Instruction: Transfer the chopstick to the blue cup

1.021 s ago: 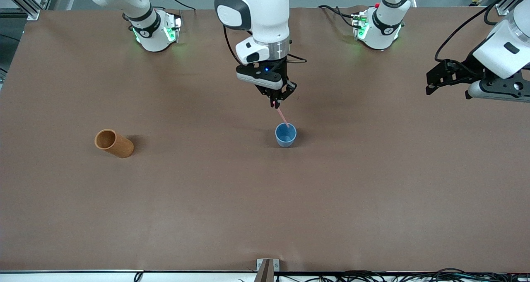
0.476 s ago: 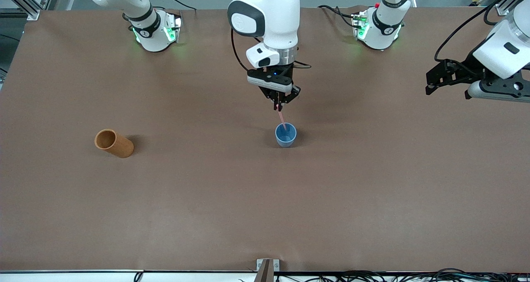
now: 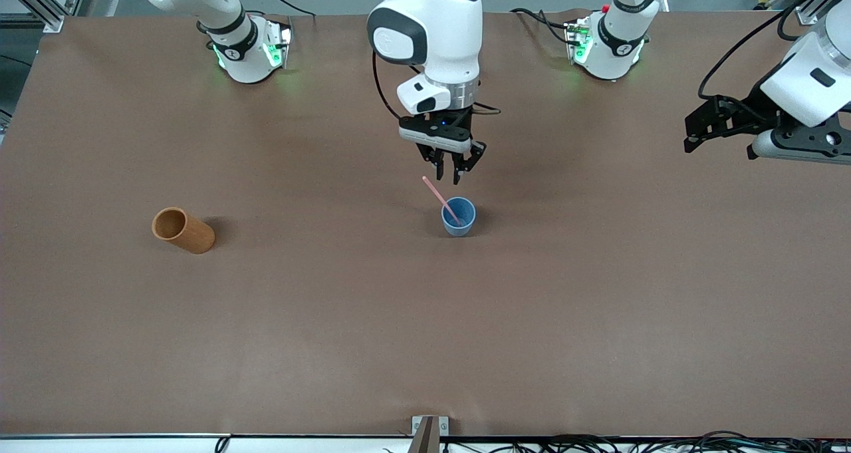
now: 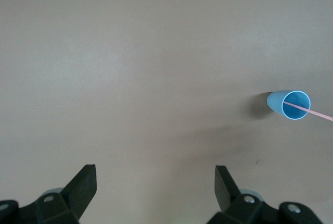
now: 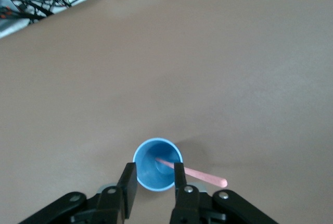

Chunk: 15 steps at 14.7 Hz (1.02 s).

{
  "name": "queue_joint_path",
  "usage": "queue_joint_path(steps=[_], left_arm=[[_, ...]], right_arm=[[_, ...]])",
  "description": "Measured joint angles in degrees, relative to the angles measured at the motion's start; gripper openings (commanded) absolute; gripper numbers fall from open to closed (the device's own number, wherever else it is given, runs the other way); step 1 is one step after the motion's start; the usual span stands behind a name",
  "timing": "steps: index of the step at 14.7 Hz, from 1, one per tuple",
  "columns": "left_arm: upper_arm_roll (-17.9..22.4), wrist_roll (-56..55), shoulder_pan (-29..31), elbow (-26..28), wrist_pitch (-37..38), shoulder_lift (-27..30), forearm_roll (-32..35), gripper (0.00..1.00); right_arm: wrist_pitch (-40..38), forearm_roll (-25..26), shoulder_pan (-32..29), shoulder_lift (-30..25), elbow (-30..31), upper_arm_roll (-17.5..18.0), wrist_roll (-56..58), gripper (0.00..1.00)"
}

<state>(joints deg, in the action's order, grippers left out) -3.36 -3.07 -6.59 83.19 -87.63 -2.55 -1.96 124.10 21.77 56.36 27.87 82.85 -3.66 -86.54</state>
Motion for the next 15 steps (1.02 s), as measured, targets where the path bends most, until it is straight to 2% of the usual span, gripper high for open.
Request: queue_joint_path(steps=[1,2,4,8,12,15], left_arm=[[0.0,0.0,0.0,0.0,0.0,0.0,0.0,1.0],[0.0,0.0,0.0,0.0,0.0,0.0,0.0,1.0],[0.0,0.0,0.0,0.0,0.0,0.0,0.0,1.0],[0.0,0.0,0.0,0.0,0.0,0.0,0.0,1.0],[0.0,0.0,0.0,0.0,0.0,0.0,0.0,1.0],[0.0,0.0,0.1,0.0,0.0,0.0,0.0,1.0]], right_arm=[[0.0,0.0,-0.4,0.0,-0.8,-0.2,0.0,0.75],[-0.1,0.0,-0.9,0.0,-1.6,-0.4,0.0,0.9],[-0.2,-0.1,-2.8,-0.2,-2.7,-0.5,0.1,0.98],[-4.0,-5.9,-7.8,-4.0,-3.9,-0.7,4.5,1.0],[-15.0,-8.3,-15.0,-11.2,-3.7,-0.8,18.8,1.0],[-17.8,-12.2,-22.8,-17.7,0.9,-0.9,32.0,1.0]])
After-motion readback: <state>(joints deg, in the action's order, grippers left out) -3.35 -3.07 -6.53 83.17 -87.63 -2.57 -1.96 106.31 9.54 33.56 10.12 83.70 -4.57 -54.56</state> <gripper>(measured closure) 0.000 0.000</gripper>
